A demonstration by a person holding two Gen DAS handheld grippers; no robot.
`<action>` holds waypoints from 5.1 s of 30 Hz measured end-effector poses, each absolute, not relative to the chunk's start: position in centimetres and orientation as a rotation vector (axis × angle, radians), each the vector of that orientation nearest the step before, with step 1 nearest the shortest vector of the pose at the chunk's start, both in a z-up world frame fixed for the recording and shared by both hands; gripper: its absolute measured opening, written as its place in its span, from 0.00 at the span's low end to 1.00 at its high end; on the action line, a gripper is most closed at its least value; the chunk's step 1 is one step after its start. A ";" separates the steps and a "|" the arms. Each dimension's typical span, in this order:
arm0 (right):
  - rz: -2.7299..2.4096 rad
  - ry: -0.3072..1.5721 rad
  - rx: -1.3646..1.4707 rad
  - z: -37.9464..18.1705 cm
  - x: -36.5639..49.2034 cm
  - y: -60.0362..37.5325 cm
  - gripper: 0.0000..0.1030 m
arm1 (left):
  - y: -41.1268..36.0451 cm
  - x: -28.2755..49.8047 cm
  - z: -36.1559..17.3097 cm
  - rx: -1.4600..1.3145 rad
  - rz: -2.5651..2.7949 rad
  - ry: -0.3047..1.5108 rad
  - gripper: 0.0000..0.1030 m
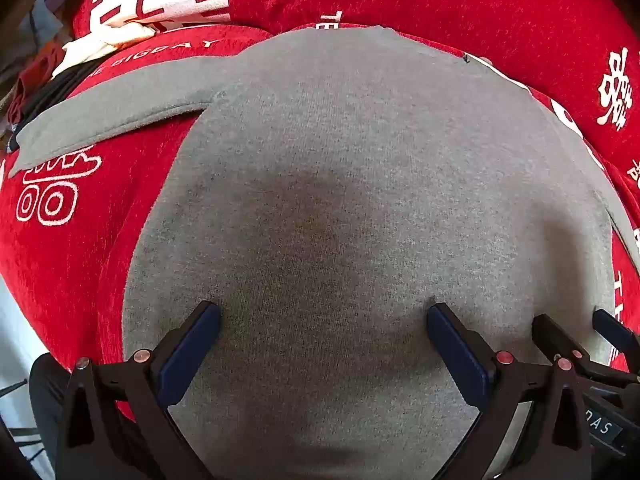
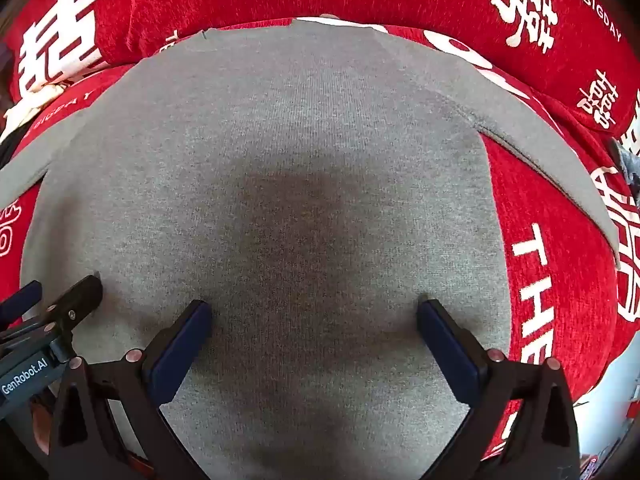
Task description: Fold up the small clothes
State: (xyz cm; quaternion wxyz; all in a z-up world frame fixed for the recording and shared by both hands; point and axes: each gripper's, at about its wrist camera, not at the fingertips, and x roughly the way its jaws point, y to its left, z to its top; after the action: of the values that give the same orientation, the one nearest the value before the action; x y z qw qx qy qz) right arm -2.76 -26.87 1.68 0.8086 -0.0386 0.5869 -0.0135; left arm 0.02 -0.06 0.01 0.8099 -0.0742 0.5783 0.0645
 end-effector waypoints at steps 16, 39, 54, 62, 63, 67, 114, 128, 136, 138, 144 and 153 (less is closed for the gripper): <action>-0.026 1.244 -0.077 2.0 -3.0 -26.6 1.00 | -0.1 -0.2 -0.1 -0.169 0.155 1.213 1.00; -0.019 1.267 -0.086 2.7 -3.3 -26.8 1.00 | -0.2 -1.1 0.7 -0.193 0.145 1.227 1.00; 0.002 1.137 -0.147 6.4 -5.7 -25.3 1.00 | -0.4 -2.0 4.1 -0.150 0.162 1.155 1.00; 0.009 1.101 -0.135 7.3 -6.3 -25.9 1.00 | -1.2 -2.5 5.2 -0.118 0.170 1.126 1.00; 0.011 1.095 -0.132 7.4 -6.4 -26.0 1.00 | -1.3 -2.6 5.4 -0.114 0.171 1.121 1.00; 0.014 1.062 -0.126 8.0 -6.7 -26.3 1.00 | -1.7 -2.7 5.9 -0.092 0.176 1.105 1.00; -0.454 0.993 0.409 4.2 -3.8 -62.9 1.00 | -25.9 10.5 4.7 0.289 -0.016 1.085 1.00; -0.332 0.801 0.629 3.2 -0.3 -69.2 0.75 | -28.1 16.6 1.9 0.189 -0.005 1.151 1.00; -0.325 0.719 0.596 5.1 0.2 -69.3 0.06 | -24.7 20.9 2.0 0.044 0.081 1.181 1.00; -0.340 0.702 0.565 5.7 0.2 -68.9 0.06 | -24.7 22.5 1.6 0.050 0.097 1.191 1.00; -0.359 0.729 0.512 6.2 0.9 -68.3 0.06 | -25.1 25.1 -0.2 0.042 0.149 1.228 1.00; -0.387 0.747 0.463 7.4 0.4 -66.7 0.06 | -25.2 16.5 0.6 -0.031 0.012 1.187 1.00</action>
State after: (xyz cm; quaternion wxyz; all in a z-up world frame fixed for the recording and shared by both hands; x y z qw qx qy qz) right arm 0.42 -66.69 7.41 0.8871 0.2225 0.3592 -0.1859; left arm 16.55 -25.19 0.62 0.8290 -0.0144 0.5590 0.0057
